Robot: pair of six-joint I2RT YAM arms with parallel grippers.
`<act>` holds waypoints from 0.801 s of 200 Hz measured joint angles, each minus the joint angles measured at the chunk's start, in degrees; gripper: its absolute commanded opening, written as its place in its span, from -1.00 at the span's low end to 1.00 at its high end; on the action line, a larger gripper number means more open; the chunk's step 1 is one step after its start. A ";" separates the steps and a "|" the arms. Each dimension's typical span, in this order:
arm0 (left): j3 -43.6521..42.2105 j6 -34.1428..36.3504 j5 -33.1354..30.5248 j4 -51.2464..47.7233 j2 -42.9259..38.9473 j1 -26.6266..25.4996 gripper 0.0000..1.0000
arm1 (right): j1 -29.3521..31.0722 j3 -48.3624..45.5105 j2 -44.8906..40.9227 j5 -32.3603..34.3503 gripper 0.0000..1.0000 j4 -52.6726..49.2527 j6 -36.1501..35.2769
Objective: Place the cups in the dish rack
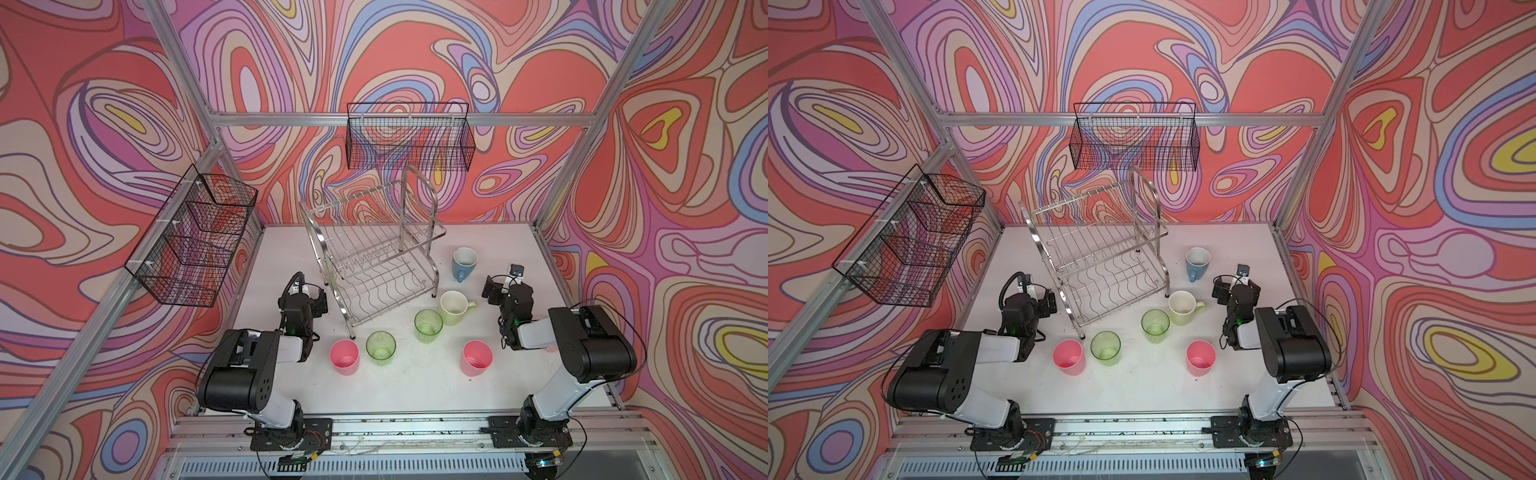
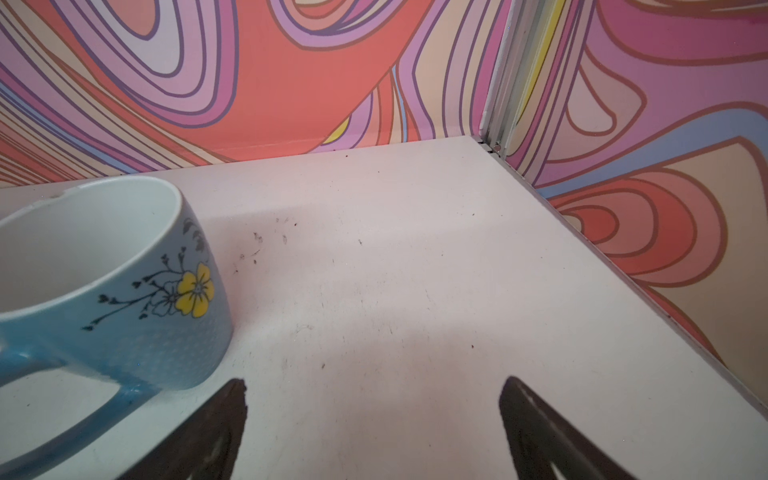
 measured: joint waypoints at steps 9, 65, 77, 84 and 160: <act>0.02 0.33 0.07 0.00 0.00 -0.09 0.95 | 0.00 -0.11 0.00 -0.02 0.97 0.61 -0.13; -0.24 1.01 -1.07 1.29 -0.37 -1.27 0.97 | 0.09 -3.52 -0.02 -0.07 0.97 6.01 -0.74; -0.35 1.25 -1.62 1.31 -0.74 -1.64 0.97 | 0.11 -3.63 -0.22 -0.09 0.97 6.34 -0.81; -0.37 1.33 -1.97 1.29 -0.94 -1.81 0.98 | 0.11 -3.69 -0.37 -0.09 0.97 6.51 -0.81; -0.11 0.61 -12.04 -3.93 -8.57 -3.80 0.98 | 0.50 -4.24 -5.75 1.77 0.97 4.81 -0.74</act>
